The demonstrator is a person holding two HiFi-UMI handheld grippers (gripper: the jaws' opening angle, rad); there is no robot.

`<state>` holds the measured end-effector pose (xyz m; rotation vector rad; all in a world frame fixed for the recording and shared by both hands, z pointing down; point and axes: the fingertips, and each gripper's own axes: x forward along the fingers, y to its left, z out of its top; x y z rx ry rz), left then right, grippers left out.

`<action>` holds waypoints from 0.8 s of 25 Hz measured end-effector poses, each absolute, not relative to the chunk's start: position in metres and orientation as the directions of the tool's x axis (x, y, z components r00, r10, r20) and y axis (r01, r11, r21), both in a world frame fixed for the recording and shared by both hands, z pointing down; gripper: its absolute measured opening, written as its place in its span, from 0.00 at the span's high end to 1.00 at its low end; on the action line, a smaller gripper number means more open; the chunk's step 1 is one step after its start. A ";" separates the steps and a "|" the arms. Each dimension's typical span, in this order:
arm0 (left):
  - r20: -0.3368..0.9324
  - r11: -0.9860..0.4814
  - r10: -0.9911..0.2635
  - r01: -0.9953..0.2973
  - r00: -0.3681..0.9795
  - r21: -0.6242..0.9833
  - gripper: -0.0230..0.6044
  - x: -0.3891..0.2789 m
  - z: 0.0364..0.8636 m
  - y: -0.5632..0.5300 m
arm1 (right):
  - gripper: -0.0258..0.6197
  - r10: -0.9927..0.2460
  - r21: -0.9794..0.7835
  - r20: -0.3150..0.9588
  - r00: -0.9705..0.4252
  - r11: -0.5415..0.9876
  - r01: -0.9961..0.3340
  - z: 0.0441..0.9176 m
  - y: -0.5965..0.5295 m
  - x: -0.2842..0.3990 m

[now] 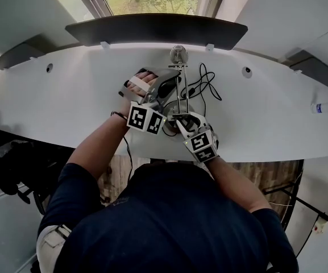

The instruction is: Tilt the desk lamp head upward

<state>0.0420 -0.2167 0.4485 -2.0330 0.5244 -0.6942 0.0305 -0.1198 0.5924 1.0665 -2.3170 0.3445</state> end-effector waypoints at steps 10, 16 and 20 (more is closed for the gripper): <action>0.226 -0.423 -0.631 -0.085 0.742 -0.902 0.77 0.041 0.421 -0.201 | 0.74 -0.609 0.020 0.624 -0.489 0.638 -0.770 0.594 -0.122 0.031; 0.204 -0.369 -0.655 -0.072 0.728 -0.927 0.74 0.041 0.408 -0.188 | 0.74 -0.606 0.020 0.643 -0.468 0.624 -0.781 0.596 -0.120 0.030; 0.206 -0.359 -0.665 -0.066 0.718 -0.931 0.73 0.040 0.404 -0.182 | 0.73 -0.598 0.022 0.657 -0.460 0.625 -0.780 0.598 -0.121 0.029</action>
